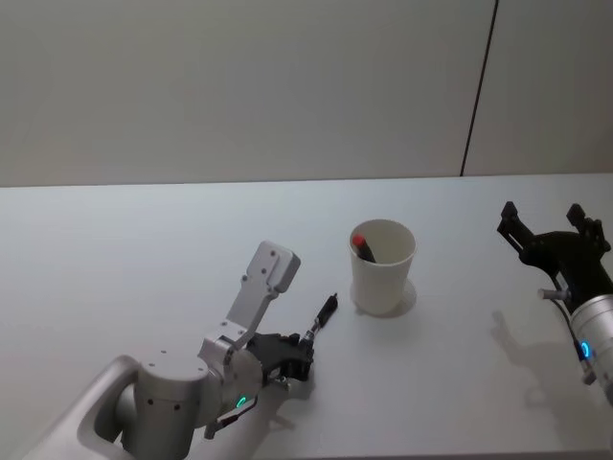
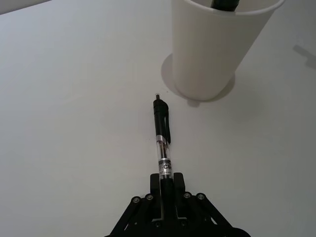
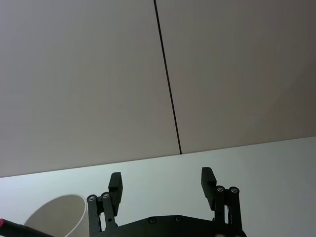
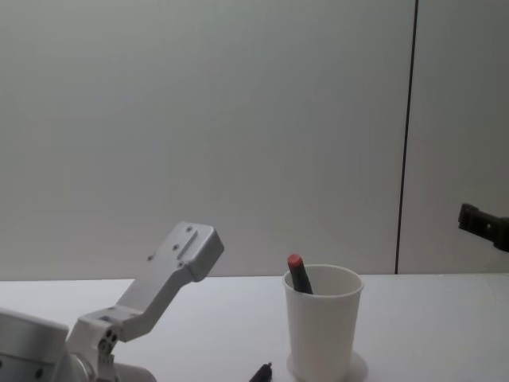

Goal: Place the pen into the pen holder.

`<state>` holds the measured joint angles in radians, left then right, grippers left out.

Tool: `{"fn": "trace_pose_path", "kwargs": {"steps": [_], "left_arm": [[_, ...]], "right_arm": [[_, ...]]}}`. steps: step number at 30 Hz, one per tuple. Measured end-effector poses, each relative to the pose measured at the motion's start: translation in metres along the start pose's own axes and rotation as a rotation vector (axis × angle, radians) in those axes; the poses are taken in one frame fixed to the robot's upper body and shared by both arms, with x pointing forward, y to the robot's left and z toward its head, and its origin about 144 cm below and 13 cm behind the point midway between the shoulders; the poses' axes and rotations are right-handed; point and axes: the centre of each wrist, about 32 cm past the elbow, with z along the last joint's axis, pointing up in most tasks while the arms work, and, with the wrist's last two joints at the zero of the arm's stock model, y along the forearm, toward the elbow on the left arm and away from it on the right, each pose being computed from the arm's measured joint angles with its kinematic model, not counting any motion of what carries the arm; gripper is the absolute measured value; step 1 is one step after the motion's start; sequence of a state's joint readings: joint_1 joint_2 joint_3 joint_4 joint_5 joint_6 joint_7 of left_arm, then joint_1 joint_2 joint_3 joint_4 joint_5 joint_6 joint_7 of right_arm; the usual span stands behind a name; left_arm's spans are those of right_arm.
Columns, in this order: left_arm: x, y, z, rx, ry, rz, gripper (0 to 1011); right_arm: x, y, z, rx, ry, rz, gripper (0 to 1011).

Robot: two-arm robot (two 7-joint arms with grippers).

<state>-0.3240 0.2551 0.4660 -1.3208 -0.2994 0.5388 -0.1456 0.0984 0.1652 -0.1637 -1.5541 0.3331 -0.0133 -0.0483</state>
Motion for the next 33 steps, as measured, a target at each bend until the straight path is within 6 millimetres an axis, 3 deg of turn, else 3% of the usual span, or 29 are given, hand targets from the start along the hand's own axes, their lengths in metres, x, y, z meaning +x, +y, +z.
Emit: {"fn": "trace_pose_path", "kwargs": {"steps": [4,14,33], "left_arm": [[-0.001,0.001,0.002,-0.005,-0.006,0.002,142],[-0.002,0.011,0.011,-0.053,-0.031,0.043,136],[-0.006,0.052,0.038,-0.203,-0.133,0.229,137]], "right_arm": [[0.0,0.0,0.0,0.0,0.0,0.0,1001],[0.0,0.0,0.0,0.0,0.0,0.0,1001],[0.0,0.0,0.0,0.0,0.0,0.0,1001]]}}
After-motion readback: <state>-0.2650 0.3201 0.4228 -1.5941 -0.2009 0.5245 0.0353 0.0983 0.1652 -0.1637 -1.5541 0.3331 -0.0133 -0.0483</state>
